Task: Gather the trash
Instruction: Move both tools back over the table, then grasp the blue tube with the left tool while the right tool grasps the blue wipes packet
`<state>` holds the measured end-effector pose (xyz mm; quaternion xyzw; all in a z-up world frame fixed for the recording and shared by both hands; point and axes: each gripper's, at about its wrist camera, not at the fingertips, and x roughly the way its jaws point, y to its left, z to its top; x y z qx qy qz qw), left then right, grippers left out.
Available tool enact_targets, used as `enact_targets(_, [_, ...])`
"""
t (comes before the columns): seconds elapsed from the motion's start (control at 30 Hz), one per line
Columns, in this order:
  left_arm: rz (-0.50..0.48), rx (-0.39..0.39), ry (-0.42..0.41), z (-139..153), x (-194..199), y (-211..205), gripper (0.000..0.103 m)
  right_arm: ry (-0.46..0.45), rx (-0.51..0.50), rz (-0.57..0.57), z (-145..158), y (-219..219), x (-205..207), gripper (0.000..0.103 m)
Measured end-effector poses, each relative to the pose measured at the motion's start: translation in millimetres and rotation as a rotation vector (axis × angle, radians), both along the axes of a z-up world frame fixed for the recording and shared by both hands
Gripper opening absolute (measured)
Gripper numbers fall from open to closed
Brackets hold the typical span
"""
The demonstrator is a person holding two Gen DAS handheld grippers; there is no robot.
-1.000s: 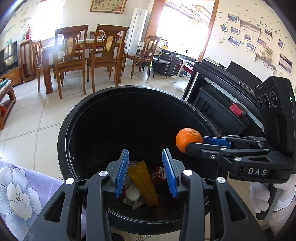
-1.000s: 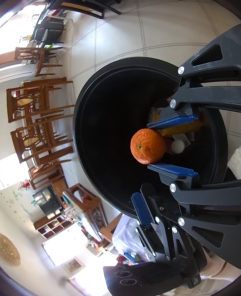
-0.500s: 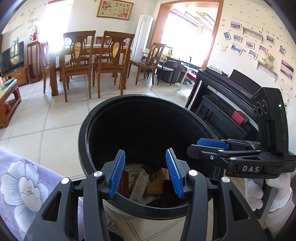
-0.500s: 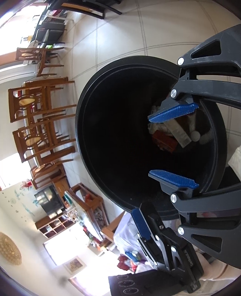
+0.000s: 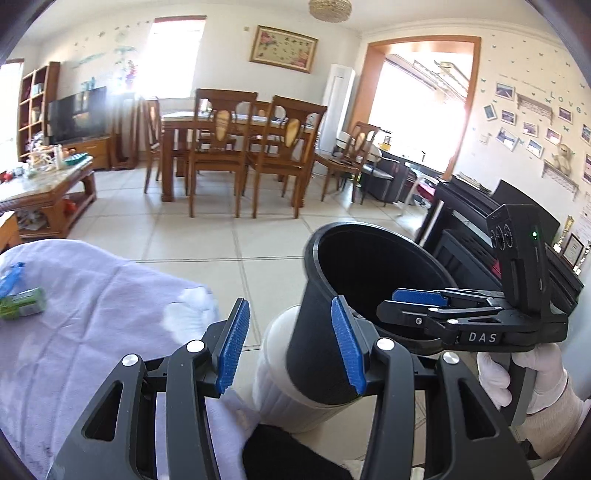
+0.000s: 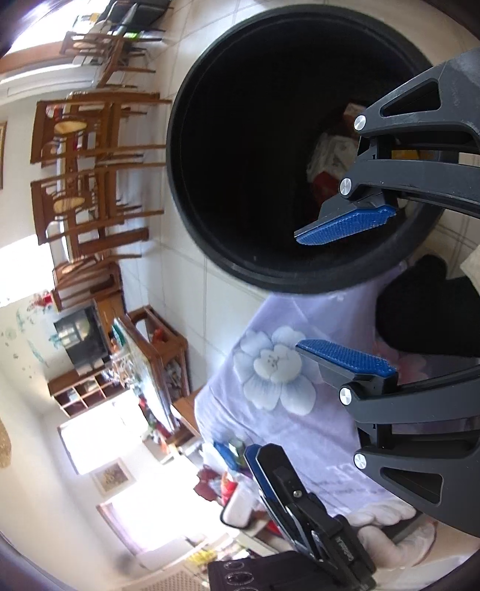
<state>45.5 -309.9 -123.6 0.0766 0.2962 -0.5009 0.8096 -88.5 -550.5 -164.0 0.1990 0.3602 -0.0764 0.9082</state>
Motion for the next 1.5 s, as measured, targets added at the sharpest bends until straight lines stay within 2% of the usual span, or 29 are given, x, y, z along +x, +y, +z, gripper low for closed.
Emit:
enact_targets(0.23, [0.276,0.059,-0.025,4.0,52.2,126.2,0.047,-0.04,-0.026,0.183,22.7,80.6,76.4,0.054])
enact_targets(0.37, [0.43,0.109,-0.03,-0.8,78.1,192.9,0.047,-0.057,-0.035,0.278,31.0,128.9,122.9,0.059])
enact_targets(0.5, [0.548,0.141,0.0,-8.8,106.7,251.4,0.047,-0.065,-0.027,0.353,37.0,171.2,171.8,0.059])
enact_targets(0.6, [0.615,0.189,0.015,-18.8,124.9,281.8,0.054,-0.054,-0.011,0.393,37.4,198.9,212.8,0.066])
enact_targets(0.7, [0.64,0.201,0.075,-28.6,139.3,311.5,0.054,-0.033,0.009,0.427,34.8,221.0,255.5,0.066])
enact_targets(0.77, [0.658,0.238,0.064,-28.9,145.0,320.9,0.054,-0.015,0.044,0.436,31.8,231.0,284.6,0.066])
enact_targets(0.9, [0.673,0.273,0.113,-36.6,158.3,342.0,0.054,0.045,0.16,0.425,16.3,239.2,342.5,0.066])
enact_targets(1.0, [0.67,0.322,0.119,-43.3,166.2,347.0,0.054,0.1,0.222,0.406,0.9,244.7,381.1,0.066])
enact_targets(1.23, [0.669,0.36,0.097,-41.7,177.4,351.4,0.057,0.169,0.344,0.348,-35.2,242.3,423.9,0.066])
enact_targets(1.37, [0.666,0.353,0.074,-35.9,177.9,352.3,0.057,0.167,0.398,0.346,-45.1,244.3,436.4,0.065])
enact_targets(1.43, [0.678,0.356,0.061,-32.6,179.0,354.5,0.057,0.169,0.4,0.356,-46.6,247.5,440.3,0.048])
enact_targets(1.47, [0.682,0.36,0.056,-32.1,180.7,355.4,0.057,0.172,0.404,0.357,-48.3,248.4,442.1,0.044])
enact_targets(1.5, [0.685,0.368,0.056,-32.7,182.5,356.5,0.057,0.174,0.405,0.356,-49.6,251.7,442.9,0.035])
